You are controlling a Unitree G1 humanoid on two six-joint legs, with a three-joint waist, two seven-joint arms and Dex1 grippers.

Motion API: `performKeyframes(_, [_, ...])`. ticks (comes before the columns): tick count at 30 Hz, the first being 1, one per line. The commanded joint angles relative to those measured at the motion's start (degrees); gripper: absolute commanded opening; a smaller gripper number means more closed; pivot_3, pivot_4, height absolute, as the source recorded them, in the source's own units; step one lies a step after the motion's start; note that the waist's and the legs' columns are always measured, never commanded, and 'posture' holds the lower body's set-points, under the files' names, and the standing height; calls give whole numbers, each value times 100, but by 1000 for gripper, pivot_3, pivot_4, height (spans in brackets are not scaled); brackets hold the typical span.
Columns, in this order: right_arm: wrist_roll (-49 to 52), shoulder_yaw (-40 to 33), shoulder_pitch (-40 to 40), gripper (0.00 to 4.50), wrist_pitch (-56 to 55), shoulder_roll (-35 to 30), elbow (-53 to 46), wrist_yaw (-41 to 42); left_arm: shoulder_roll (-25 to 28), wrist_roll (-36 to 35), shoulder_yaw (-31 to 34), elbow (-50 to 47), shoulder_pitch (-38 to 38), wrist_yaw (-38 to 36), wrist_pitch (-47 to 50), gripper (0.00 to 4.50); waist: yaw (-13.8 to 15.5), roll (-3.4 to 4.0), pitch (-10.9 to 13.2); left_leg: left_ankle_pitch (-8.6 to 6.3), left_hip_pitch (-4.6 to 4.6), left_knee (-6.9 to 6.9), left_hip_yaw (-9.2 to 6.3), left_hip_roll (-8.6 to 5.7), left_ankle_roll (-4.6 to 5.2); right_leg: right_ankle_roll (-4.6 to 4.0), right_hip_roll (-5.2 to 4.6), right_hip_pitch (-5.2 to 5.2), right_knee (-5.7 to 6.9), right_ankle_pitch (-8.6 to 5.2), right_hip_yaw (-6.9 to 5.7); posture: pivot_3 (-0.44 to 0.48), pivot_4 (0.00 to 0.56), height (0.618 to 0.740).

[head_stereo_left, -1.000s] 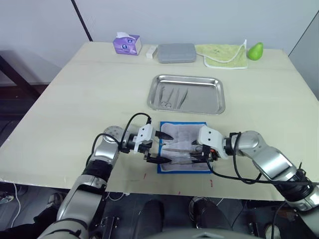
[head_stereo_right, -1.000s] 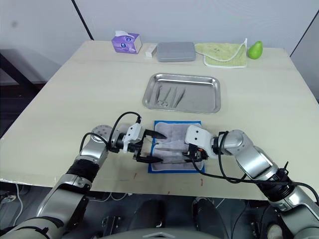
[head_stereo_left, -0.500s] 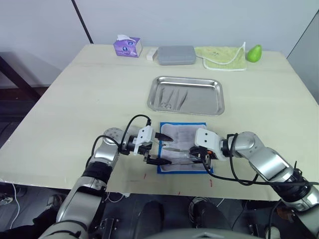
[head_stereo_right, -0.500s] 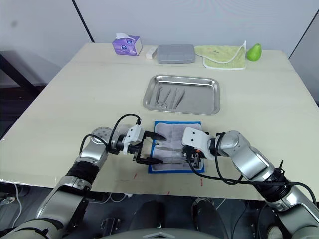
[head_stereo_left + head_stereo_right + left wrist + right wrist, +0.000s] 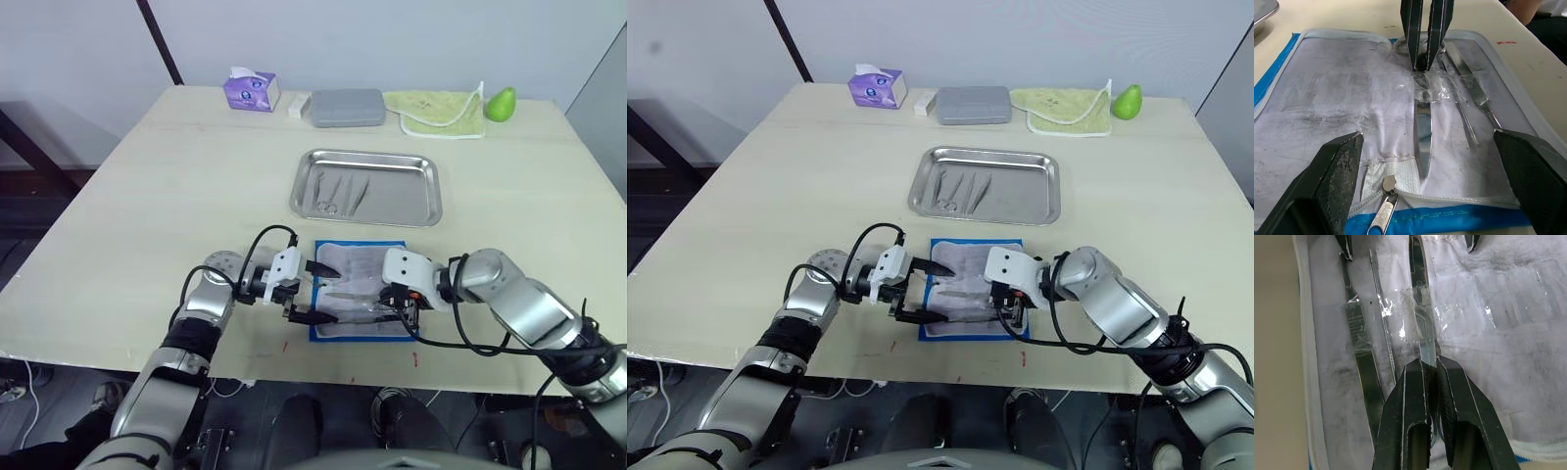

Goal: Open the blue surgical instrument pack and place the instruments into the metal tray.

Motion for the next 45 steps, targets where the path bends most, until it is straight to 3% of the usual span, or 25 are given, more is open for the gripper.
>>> performKeyframes(1, [61,65,-384,25,296,-89,-360,158,2,188,-183,22,140,65,183,4500,2,1,1,0,-1,0,0,0,0,0,0,-1,0,0,0,0,150,740])
performKeyframes(14, [133,242,-917,25,690,-240,-529,289,31,242,-228,-217,242,153,375,4500,5,2,4,0,-6,0,0,0,0,-1,-2,-6,-1,0,-1,0,150,740])
performKeyframes(27, [219,-37,-930,25,439,-1167,-644,692,44,277,-231,-197,250,186,403,4500,1,3,7,0,-6,0,1,0,0,-2,-4,-8,-3,-1,-1,0,150,740])
performKeyframes(36, [897,-1292,-322,25,-1,-2179,-569,1248,10,263,-196,-199,277,287,393,4500,-3,7,13,-1,-4,-2,4,-1,0,-1,-6,-9,-5,-2,1,0,150,740])
performKeyframes(40, [1395,-2104,-146,25,-120,-2000,-412,1217,-20,262,-188,-200,292,340,370,4500,-5,8,13,-1,-3,-3,3,0,0,-1,-5,-8,-5,-1,2,0,150,740])
performKeyframes(45, [1697,-2702,-588,25,488,-924,34,189,-38,250,-166,-208,300,382,366,4500,-8,9,13,-1,-2,-3,4,0,0,0,-4,-7,-3,0,3,0,150,740])
